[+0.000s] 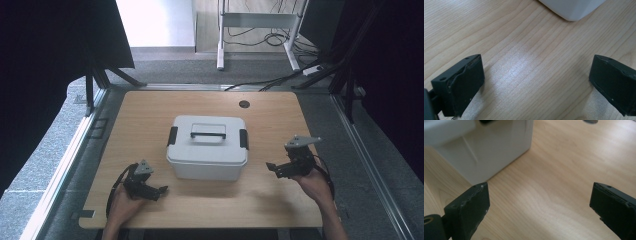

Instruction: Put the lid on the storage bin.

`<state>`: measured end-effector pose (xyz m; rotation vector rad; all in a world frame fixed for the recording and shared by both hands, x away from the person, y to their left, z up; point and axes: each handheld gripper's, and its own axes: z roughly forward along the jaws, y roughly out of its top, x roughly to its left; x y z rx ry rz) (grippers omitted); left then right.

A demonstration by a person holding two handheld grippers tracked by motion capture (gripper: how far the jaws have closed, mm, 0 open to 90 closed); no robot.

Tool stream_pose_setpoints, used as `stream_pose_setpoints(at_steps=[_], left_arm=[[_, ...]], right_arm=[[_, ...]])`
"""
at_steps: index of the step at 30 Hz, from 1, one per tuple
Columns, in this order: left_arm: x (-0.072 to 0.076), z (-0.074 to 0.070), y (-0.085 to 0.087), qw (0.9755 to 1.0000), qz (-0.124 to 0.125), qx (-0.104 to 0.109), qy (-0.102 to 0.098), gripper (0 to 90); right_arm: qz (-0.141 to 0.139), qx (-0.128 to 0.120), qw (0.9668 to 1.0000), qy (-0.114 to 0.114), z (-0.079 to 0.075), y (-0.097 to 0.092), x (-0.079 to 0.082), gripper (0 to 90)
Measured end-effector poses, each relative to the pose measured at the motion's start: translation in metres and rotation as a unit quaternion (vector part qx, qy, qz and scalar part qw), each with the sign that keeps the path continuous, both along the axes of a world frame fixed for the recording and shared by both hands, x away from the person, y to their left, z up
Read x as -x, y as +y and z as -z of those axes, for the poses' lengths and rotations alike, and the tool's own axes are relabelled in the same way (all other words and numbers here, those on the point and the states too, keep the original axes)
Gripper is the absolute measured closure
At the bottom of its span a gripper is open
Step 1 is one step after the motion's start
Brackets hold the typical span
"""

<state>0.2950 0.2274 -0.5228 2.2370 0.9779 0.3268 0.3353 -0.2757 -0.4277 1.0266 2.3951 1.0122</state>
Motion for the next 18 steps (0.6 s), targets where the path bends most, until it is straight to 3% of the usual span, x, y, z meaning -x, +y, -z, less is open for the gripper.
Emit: stream_pose_setpoints(at_steps=[5, 11, 16, 18], left_arm=[[0.000, 0.000, 0.000, 1.0000, -0.001, 0.000, 0.000, 0.0], [0.000, 0.000, 0.000, 1.0000, -0.002, 0.000, 0.000, 0.0], [0.000, 0.000, 0.000, 1.0000, -0.002, 0.000, 0.000, 0.0], [0.000, 0.000, 0.000, 1.0000, -0.002, 0.000, 0.000, 0.0]], right_arm=[[0.016, 0.007, 0.9998, -0.005, 0.033, 0.004, 0.011, 2.5], [0.034, -0.002, 0.9993, 0.014, 0.068, 0.007, 0.015, 2.6], [0.041, 0.000, 0.9986, 0.034, 0.088, 0.008, 0.016, 2.0], [0.042, 0.002, 0.9986, 0.031, 0.092, 0.009, 0.017, 0.0]])
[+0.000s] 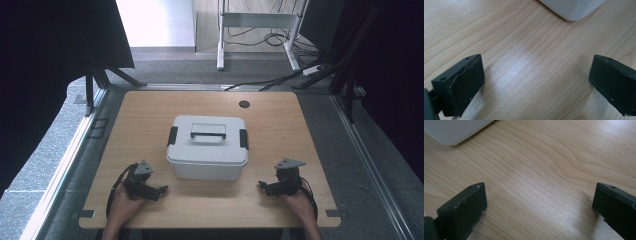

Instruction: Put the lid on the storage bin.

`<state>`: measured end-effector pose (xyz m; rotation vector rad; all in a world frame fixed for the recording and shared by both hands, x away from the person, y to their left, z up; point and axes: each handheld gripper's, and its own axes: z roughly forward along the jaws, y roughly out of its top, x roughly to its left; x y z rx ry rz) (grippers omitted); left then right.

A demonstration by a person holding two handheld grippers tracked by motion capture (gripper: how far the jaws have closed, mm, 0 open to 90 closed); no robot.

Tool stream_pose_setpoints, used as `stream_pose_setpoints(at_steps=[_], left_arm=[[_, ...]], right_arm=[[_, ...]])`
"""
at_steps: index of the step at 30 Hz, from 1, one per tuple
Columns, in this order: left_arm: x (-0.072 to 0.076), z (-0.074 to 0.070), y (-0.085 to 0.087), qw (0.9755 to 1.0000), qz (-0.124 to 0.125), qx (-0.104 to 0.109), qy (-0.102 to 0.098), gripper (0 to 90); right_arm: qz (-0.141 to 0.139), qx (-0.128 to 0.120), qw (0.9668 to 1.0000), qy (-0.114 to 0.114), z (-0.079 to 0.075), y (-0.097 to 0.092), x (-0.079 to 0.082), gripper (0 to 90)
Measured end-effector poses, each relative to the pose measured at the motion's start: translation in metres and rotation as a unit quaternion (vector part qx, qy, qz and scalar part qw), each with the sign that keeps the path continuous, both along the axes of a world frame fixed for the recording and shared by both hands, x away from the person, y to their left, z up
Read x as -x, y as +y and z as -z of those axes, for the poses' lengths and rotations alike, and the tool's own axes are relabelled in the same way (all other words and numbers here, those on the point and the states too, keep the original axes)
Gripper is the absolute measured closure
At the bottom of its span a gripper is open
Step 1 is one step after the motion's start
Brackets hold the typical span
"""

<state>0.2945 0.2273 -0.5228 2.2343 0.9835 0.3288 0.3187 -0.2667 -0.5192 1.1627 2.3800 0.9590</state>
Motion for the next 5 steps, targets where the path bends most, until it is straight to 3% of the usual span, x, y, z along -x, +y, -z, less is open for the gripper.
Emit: stream_pose_setpoints(at_steps=[5], left_arm=[[0.0002, 0.0000, 0.0000, 1.0000, 0.000, 0.000, 0.000, 0.1]], right_arm=[[0.004, 0.000, 1.0000, -0.001, 0.0003, 0.0000, 0.0009, 0.0]])
